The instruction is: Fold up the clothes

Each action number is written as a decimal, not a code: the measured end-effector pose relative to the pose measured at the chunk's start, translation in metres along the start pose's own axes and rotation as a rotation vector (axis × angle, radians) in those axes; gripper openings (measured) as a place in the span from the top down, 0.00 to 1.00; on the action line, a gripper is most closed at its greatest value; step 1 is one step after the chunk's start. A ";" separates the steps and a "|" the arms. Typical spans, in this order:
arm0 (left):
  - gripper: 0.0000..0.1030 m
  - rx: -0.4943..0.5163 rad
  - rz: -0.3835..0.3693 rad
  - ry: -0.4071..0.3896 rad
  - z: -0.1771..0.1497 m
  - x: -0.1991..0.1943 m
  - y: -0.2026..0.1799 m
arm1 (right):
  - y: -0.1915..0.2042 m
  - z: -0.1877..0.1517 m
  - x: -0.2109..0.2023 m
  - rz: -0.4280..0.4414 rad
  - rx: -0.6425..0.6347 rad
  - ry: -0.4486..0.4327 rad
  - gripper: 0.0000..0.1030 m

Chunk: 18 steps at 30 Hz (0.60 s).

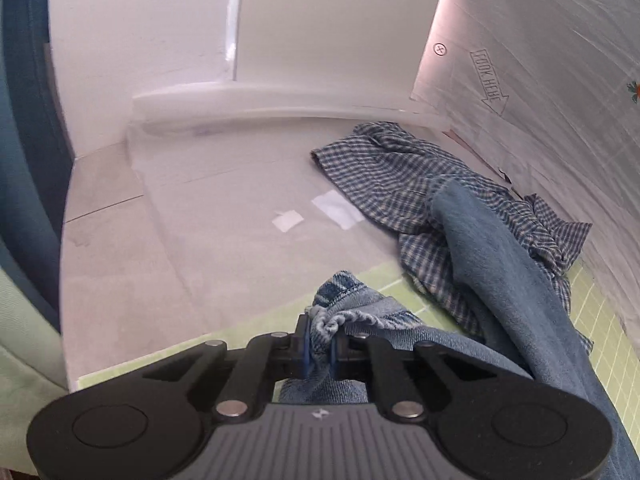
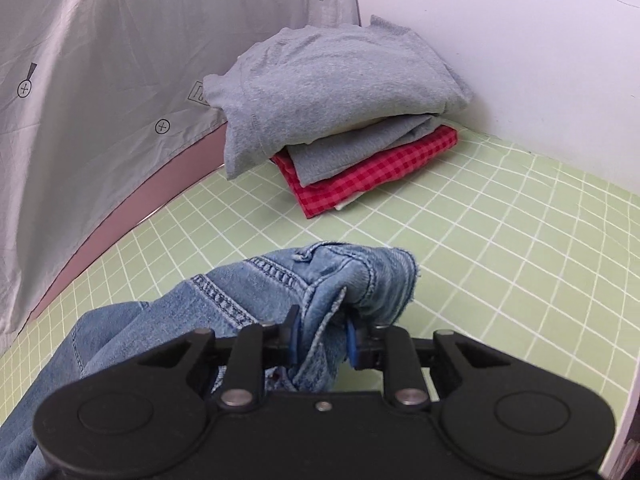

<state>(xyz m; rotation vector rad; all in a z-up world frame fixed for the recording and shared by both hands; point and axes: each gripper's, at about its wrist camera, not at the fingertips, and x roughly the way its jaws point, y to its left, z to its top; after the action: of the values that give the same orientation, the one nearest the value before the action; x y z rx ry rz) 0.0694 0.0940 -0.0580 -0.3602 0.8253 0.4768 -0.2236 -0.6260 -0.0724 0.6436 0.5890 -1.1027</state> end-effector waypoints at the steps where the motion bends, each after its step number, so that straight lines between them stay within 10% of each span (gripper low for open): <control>1: 0.90 0.021 0.029 0.005 -0.005 -0.002 0.008 | -0.009 -0.007 -0.004 -0.009 0.000 0.009 0.79; 10: 0.67 0.124 0.117 0.084 -0.044 -0.007 0.041 | -0.054 -0.066 -0.008 -0.056 -0.120 0.161 0.75; 12: 0.46 0.162 0.091 0.056 -0.050 -0.019 0.026 | -0.053 -0.067 -0.010 -0.056 -0.150 0.165 0.66; 18: 0.29 0.300 -0.025 0.018 -0.088 -0.047 -0.044 | -0.044 -0.044 -0.033 -0.008 -0.192 0.057 0.41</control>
<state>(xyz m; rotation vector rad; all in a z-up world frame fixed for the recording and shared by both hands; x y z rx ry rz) 0.0114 0.0029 -0.0719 -0.0978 0.8942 0.3205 -0.2810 -0.5881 -0.0866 0.5079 0.7369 -1.0236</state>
